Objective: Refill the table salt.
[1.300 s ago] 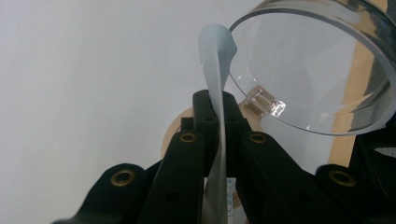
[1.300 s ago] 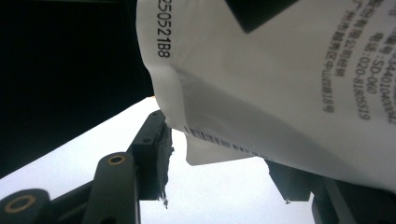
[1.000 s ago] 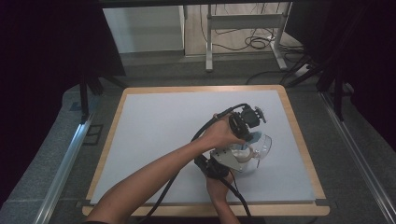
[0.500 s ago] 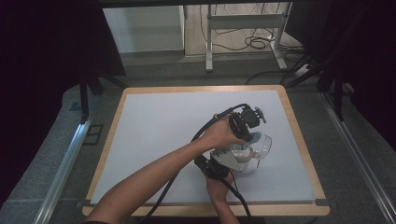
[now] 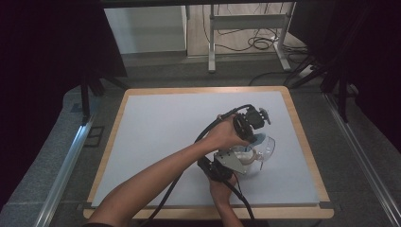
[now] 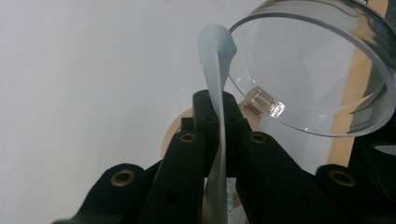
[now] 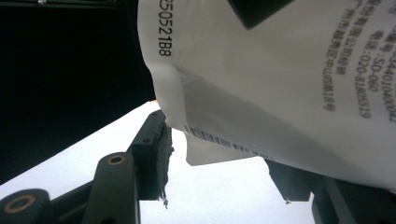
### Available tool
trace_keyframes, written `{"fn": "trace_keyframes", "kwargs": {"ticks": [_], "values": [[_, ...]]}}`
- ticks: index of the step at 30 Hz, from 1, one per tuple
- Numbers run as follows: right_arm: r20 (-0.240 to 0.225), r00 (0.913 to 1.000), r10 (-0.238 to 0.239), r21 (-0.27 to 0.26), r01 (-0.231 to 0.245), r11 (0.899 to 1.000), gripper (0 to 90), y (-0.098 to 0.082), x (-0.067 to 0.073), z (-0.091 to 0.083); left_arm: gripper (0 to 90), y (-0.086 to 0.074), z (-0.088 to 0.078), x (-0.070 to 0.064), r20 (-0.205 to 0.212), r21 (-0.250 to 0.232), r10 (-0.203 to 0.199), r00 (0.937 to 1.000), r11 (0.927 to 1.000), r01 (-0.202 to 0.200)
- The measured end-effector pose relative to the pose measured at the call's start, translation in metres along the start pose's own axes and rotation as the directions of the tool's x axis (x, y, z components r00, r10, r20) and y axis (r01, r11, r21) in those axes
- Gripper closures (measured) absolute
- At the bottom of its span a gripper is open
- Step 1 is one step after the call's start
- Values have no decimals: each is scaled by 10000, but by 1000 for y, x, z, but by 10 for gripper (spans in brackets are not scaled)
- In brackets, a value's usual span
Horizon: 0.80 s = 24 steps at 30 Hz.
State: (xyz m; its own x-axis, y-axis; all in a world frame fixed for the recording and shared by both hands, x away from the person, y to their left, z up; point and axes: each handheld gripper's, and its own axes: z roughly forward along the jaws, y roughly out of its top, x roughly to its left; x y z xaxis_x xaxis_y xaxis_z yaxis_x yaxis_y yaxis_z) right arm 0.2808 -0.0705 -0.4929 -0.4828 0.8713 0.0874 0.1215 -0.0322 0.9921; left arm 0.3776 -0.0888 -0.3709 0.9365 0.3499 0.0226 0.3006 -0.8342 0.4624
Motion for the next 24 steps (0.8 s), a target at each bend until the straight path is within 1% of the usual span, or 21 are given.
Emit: {"fn": "trace_keyframes", "kwargs": {"ticks": [5, 12, 24], "values": [[-2, 10000, 84, -22, -84, 10000, 456, 1, 0, 0, 897, 1, -1, 0, -20, 43, 18, 10000, 10000, -18], [40, 10000, 44, -78, -43, 10000, 457, 2, 0, 0, 897, 2, -1, 0, -40, 125, 47, 10000, 9999, -46], [1, 10000, -48, -14, 48, 10000, 457, 2, 0, 0, 897, 1, -3, 0, 34, -14, -11, 10000, 10000, 11]]}}
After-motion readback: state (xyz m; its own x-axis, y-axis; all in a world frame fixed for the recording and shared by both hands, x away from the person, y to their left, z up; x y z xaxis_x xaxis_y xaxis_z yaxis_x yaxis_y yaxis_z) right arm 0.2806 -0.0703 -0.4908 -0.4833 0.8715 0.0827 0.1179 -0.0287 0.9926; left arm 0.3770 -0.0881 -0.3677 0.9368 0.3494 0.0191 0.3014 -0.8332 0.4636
